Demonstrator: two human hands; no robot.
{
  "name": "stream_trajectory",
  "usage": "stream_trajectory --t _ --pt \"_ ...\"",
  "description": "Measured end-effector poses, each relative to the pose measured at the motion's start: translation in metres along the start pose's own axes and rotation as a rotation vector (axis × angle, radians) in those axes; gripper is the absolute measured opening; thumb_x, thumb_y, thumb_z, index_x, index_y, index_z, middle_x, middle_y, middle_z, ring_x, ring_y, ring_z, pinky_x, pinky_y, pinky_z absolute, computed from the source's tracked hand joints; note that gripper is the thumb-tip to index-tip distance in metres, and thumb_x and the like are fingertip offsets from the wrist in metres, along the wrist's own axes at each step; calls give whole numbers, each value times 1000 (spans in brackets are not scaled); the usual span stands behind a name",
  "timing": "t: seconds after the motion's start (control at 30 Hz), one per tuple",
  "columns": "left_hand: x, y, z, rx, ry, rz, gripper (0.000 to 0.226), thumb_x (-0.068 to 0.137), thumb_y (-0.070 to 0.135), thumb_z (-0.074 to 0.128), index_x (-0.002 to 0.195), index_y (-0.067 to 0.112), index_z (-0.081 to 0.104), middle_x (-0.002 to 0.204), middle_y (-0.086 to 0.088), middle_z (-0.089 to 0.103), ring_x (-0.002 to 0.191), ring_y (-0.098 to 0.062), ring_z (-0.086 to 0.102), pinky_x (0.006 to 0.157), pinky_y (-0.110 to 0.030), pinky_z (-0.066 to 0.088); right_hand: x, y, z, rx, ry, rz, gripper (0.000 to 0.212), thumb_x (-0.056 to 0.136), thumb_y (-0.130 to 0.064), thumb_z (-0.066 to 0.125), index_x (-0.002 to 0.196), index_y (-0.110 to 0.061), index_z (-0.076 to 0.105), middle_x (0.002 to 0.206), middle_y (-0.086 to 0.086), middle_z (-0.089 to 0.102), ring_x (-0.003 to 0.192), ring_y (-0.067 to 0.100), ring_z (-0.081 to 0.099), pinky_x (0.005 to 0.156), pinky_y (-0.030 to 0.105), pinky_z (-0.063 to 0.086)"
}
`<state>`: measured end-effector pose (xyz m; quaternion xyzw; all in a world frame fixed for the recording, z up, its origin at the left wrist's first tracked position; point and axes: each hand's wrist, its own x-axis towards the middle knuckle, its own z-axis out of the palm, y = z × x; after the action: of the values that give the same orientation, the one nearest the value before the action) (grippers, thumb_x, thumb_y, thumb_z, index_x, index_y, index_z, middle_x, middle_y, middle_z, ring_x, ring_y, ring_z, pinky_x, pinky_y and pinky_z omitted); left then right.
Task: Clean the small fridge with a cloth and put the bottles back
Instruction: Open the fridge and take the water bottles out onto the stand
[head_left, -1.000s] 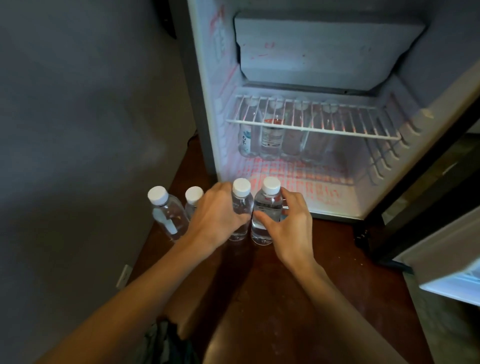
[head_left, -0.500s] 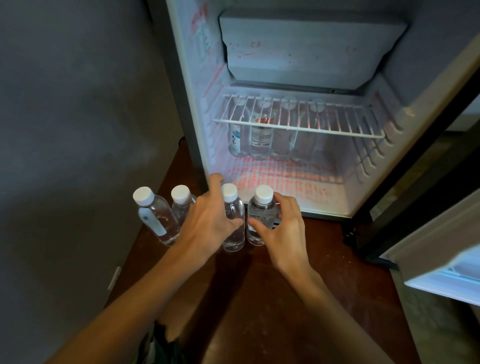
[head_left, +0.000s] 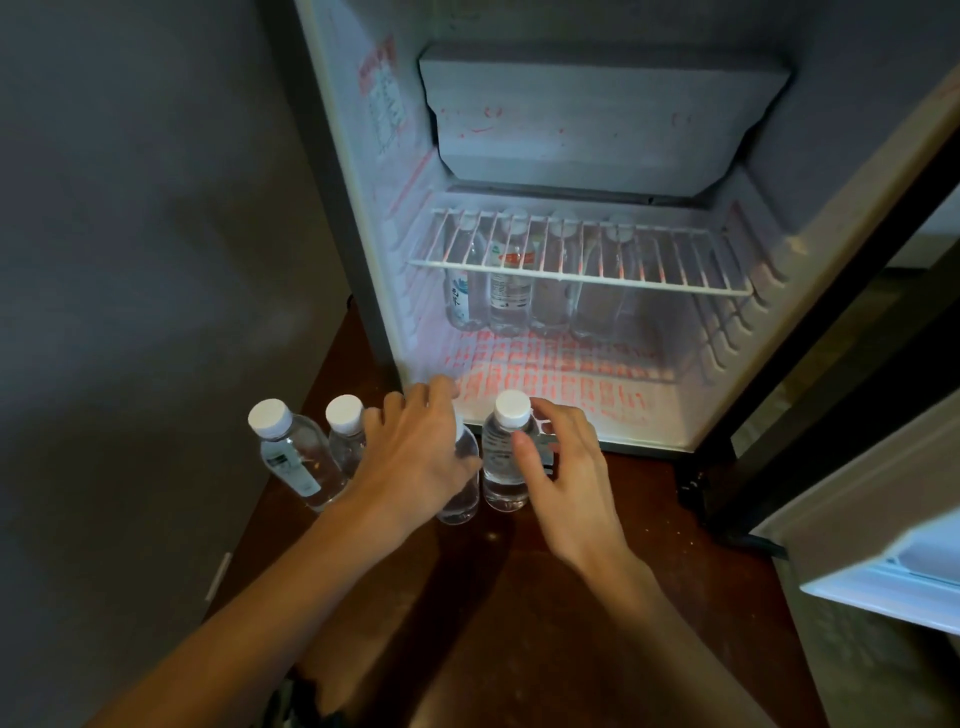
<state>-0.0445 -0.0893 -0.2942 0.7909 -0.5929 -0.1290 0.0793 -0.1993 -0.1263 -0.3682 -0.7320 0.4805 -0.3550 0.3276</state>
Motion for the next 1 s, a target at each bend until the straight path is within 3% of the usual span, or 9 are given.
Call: stream_trajectory --t 0.13,0.23,0.33,0.43,0.57,0.77,0.87,0.93,1.0 --pt "13 12 -19 -311 -18 3 50 92 34 64 137 28 45 136 6 51 124 -19 48 108 -38 35 16 9 -17 51 128 17 39 101 -34 47 137 -18 51 127 -6 53 116 8 52 101 37 47" --pt "39 35 -27 -850 -111 -28 34 96 10 55 128 20 60 122 5 63 105 -8 59 82 -19 49 44 19 -25 99 210 85 38 101 -21 49 138 -15 49 129 -5 50 118 12 51 104 41 46" --pt "83 59 -22 -864 -156 45 37 99 3 47 133 14 54 123 4 59 95 -11 59 65 -13 49 79 26 -27 102 240 123 41 99 -14 51 140 -9 46 136 5 48 127 22 49 106 45 43" --pt "123 72 -12 -862 -199 29 22 100 8 47 111 22 59 102 -6 65 87 -21 62 88 -44 57 115 27 -32 18 280 150 44 95 -7 55 138 0 46 137 16 48 128 29 47 108 36 38" --pt "154 85 10 -745 -187 -47 20 97 20 50 103 7 64 101 -23 69 95 -38 68 89 -55 55 153 26 -35 14 289 213 50 93 -12 56 140 1 45 141 22 44 131 36 44 113 38 34" --pt "170 107 27 -669 14 -79 35 102 26 45 126 5 60 126 -24 61 113 -41 60 94 -46 51 182 38 -40 -13 202 237 47 95 -23 47 136 0 54 143 22 49 135 35 44 116 45 31" --pt "172 111 26 -746 41 -148 34 101 23 51 123 0 61 121 -20 63 116 -36 59 96 -41 50 183 41 -49 -18 31 473 19 98 -13 43 105 -5 59 104 20 56 109 27 53 90 35 42" --pt "173 113 23 -808 83 -195 31 99 25 57 122 5 63 117 -12 62 114 -30 59 97 -37 49 183 41 -53 -19 -2 469 34 99 -24 40 117 -3 60 120 19 59 122 26 50 100 34 40" --pt "172 113 26 -873 186 -146 25 96 17 60 120 8 62 116 -11 62 109 -26 57 99 -32 45 185 42 -51 -10 204 264 60 90 -39 41 136 -3 53 143 20 50 135 32 44 115 43 31"
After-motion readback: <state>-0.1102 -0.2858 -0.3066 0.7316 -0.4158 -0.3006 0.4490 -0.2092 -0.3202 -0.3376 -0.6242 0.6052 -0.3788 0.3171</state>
